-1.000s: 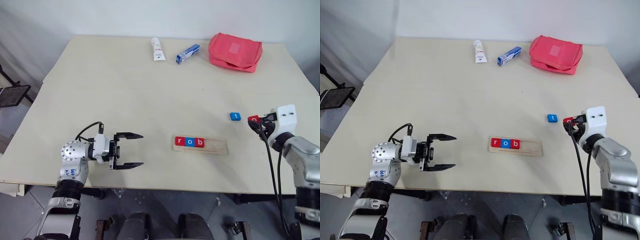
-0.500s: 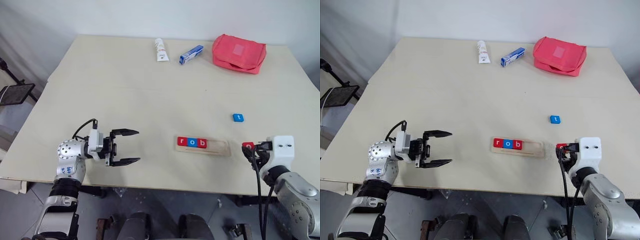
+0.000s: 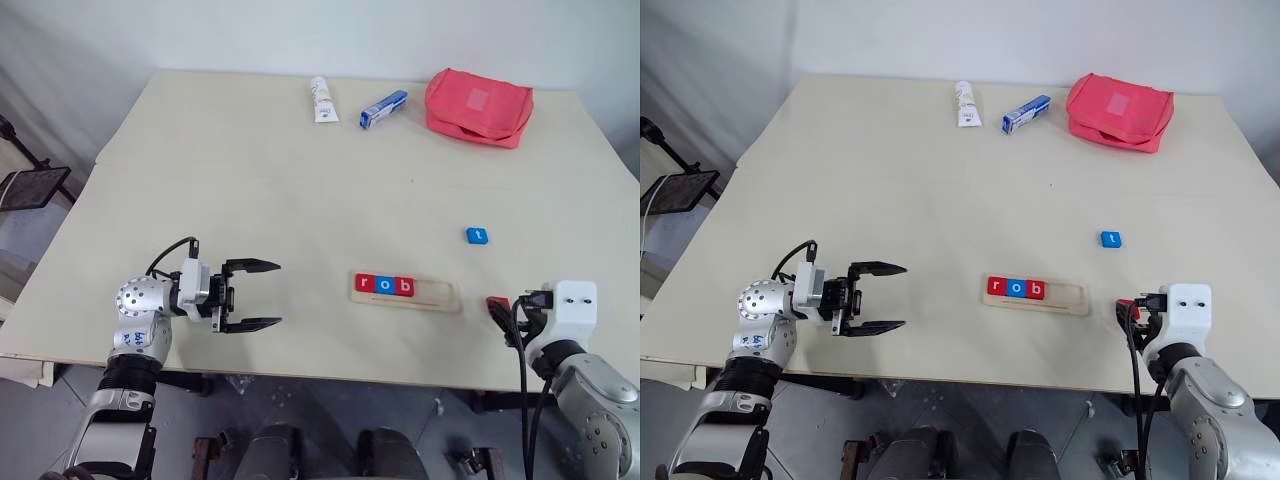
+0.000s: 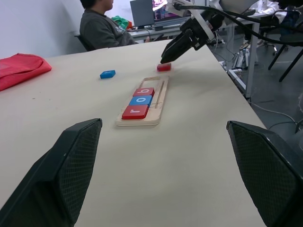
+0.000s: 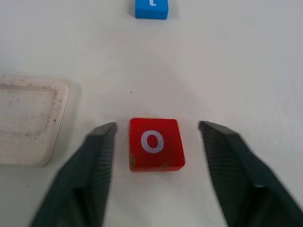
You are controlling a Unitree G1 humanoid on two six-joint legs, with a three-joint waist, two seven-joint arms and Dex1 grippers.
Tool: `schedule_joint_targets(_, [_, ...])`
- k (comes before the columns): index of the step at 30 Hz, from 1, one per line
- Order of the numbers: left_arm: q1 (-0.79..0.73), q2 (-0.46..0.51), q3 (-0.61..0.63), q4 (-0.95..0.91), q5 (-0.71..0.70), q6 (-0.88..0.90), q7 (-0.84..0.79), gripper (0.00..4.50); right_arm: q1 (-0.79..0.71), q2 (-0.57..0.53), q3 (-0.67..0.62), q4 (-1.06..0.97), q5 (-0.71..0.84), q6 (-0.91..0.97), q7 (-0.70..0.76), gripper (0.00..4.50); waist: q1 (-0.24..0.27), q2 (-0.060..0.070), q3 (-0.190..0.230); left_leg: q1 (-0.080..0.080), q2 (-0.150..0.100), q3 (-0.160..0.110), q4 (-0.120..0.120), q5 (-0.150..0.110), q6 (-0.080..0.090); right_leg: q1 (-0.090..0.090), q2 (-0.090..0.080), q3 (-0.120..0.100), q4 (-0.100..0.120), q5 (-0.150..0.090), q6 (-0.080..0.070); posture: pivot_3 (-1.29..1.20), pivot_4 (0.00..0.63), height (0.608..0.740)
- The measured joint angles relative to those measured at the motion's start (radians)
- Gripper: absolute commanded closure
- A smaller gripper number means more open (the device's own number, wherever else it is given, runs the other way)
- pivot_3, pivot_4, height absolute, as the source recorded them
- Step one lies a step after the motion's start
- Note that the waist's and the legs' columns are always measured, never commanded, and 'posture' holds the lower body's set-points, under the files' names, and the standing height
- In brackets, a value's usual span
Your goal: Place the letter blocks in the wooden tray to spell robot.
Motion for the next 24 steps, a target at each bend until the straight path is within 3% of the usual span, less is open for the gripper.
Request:
schedule_joint_targets(2, [-0.001,-0.005,-0.003,0.0,0.0,-0.004,0.0,0.0,0.004,0.001,0.0,0.018,-0.001,-0.013,0.0,0.06,0.0,0.0,0.0,0.0,0.0,0.0,0.0,0.0,0.0,0.0,0.0,0.0,0.0,0.0,0.0,0.0,0.15,0.74])
schedule_joint_targets(3, [-0.001,-0.006,-0.004,0.0,0.0,-0.004,0.0,0.0,0.007,0.001,0.0,0.021,-0.001,-0.016,0.001,0.02,0.0,0.0,0.0,0.0,0.0,0.0,0.0,0.0,0.0,0.0,0.0,0.0,0.0,0.0,0.0,0.0,0.15,0.74])
schedule_joint_targets(7, [-0.006,-0.008,-0.004,0.0,0.0,-0.008,0.0,0.0,0.036,-0.027,0.004,0.021,0.007,-0.023,0.05,0.02,0.0,0.0,0.0,0.0,0.0,0.0,0.0,0.0,0.0,0.0,0.0,0.0,0.0,0.0,0.0,0.0,0.15,0.74])
schedule_joint_targets(13, [-0.006,-0.015,-0.005,0.001,0.0,-0.012,0.0,0.0,0.063,-0.258,0.026,0.04,0.02,-0.083,0.269,0.02,0.0,0.0,0.0,0.0,0.0,0.001,0.0,0.0,0.0,0.001,0.0,0.0,-0.001,0.0,0.0,0.0,0.15,0.74])
schedule_joint_targets(21, [-0.008,-0.031,-0.009,0.001,0.003,-0.016,0.0,0.0,0.038,-0.544,0.116,0.233,-0.012,-0.267,0.604,0.02,0.002,0.0,0.0,0.0,0.0,0.001,0.001,0.0,0.0,0.002,0.0,-0.001,-0.002,0.0,0.0,0.0,0.15,0.74])
schedule_joint_targets(24, [-0.007,-0.033,-0.008,-0.001,0.003,-0.017,0.0,0.0,-0.037,-0.624,0.179,0.366,-0.056,-0.384,0.718,0.02,0.001,-0.001,0.0,0.0,0.0,0.002,0.001,0.0,0.001,0.002,-0.001,-0.002,-0.003,0.0,0.0,0.0,0.15,0.74])
